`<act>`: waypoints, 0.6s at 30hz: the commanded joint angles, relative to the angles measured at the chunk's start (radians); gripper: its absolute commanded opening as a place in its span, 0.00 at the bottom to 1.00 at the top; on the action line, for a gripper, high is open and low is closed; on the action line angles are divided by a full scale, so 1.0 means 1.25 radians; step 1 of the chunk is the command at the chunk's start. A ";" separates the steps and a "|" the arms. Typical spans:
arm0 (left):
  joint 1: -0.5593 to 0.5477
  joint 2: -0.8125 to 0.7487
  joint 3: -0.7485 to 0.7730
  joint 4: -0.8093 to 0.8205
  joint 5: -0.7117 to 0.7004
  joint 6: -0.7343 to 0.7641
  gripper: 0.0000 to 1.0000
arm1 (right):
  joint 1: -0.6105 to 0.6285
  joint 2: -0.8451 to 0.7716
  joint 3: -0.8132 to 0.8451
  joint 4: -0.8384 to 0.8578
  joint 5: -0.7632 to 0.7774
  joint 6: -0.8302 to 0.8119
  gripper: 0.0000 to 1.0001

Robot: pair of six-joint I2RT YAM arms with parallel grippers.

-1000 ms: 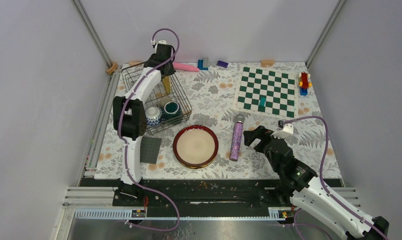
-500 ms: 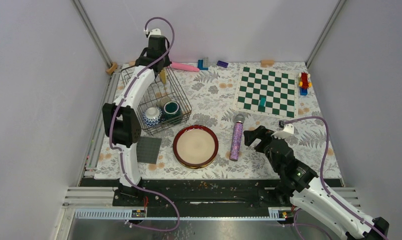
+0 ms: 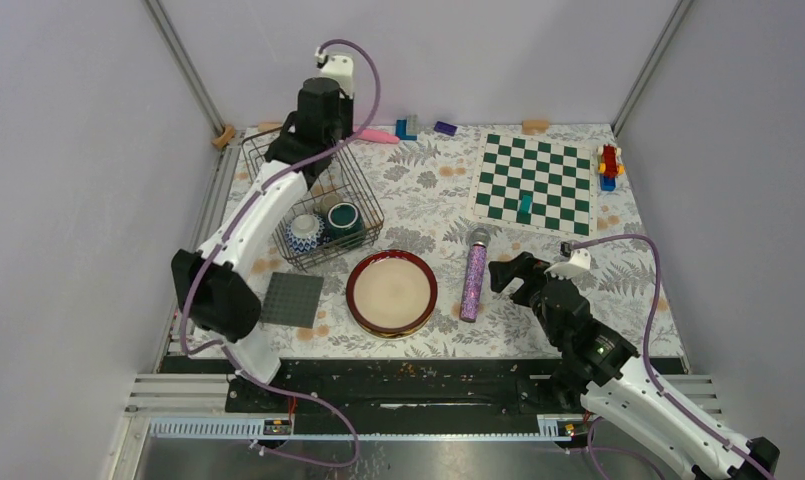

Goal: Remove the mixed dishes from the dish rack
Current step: Pick up the plate from the dish rack.

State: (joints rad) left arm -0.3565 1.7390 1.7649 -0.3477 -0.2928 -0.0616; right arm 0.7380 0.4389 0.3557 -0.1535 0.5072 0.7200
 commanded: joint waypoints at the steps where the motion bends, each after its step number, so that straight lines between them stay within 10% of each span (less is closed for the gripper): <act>1: -0.100 -0.160 -0.125 0.225 -0.004 0.239 0.00 | 0.005 -0.012 0.031 -0.040 -0.008 0.035 1.00; 11: -0.344 -0.443 -0.574 0.346 0.210 0.802 0.00 | 0.006 -0.052 0.076 -0.109 -0.115 0.177 1.00; 18: -0.499 -0.556 -0.734 0.346 0.147 0.969 0.00 | 0.006 -0.057 0.054 0.032 -0.166 0.271 1.00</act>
State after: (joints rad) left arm -0.9188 1.1183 0.8757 -0.0174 -0.0853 0.9539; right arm 0.7380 0.3748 0.4126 -0.2581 0.3485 0.9573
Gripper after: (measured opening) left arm 0.172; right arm 0.993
